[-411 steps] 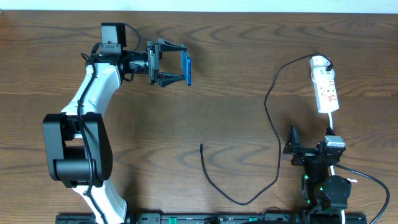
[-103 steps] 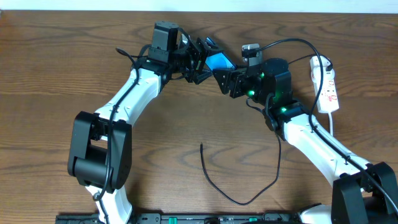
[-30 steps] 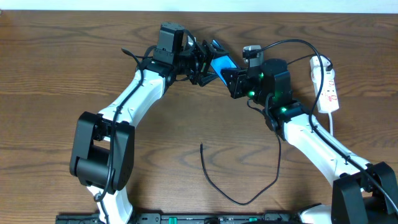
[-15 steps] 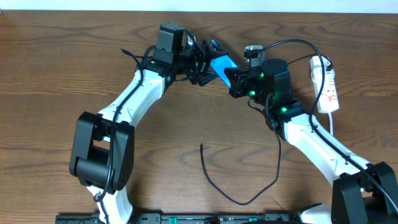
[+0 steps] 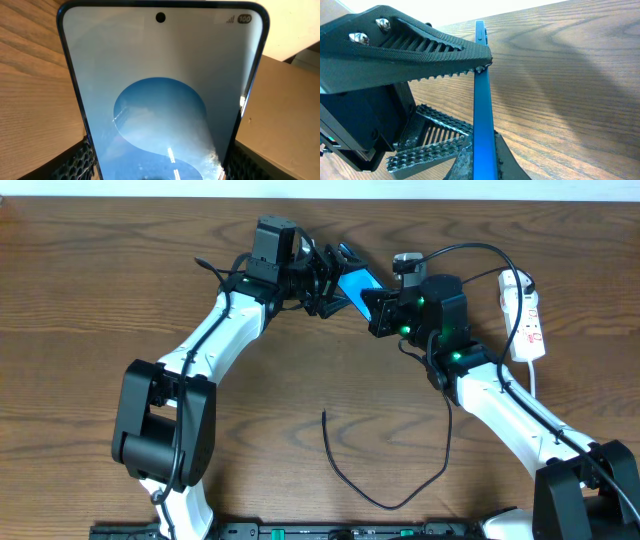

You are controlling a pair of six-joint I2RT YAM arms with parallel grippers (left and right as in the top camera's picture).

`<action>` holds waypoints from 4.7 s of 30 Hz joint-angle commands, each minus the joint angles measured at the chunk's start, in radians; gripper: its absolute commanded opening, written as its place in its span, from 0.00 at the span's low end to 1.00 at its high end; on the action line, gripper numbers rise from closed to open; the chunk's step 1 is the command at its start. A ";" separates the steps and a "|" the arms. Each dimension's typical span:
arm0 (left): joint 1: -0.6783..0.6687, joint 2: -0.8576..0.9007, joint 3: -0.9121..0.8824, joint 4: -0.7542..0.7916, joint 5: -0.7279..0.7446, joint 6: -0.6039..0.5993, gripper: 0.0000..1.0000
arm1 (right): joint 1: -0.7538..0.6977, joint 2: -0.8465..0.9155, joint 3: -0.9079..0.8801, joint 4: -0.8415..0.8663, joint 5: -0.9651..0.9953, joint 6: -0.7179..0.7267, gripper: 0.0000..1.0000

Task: Plug charger to phone and switch on socket

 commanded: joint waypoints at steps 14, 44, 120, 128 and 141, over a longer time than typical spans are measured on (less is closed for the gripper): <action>0.021 -0.027 0.002 0.012 0.075 0.003 0.91 | -0.029 0.005 0.016 0.002 -0.036 -0.005 0.01; 0.201 -0.027 0.002 0.161 0.257 0.000 0.92 | -0.114 0.005 0.016 0.162 -0.155 0.786 0.01; 0.152 -0.027 0.002 0.401 0.099 -0.147 0.23 | 0.124 0.005 0.016 0.382 0.019 1.392 0.01; 0.152 -0.027 0.002 0.401 0.098 -0.147 0.08 | 0.124 0.005 0.016 0.381 0.019 1.392 0.01; 0.152 -0.027 0.002 0.401 0.098 -0.147 0.07 | 0.124 0.005 0.016 0.366 0.019 1.392 0.02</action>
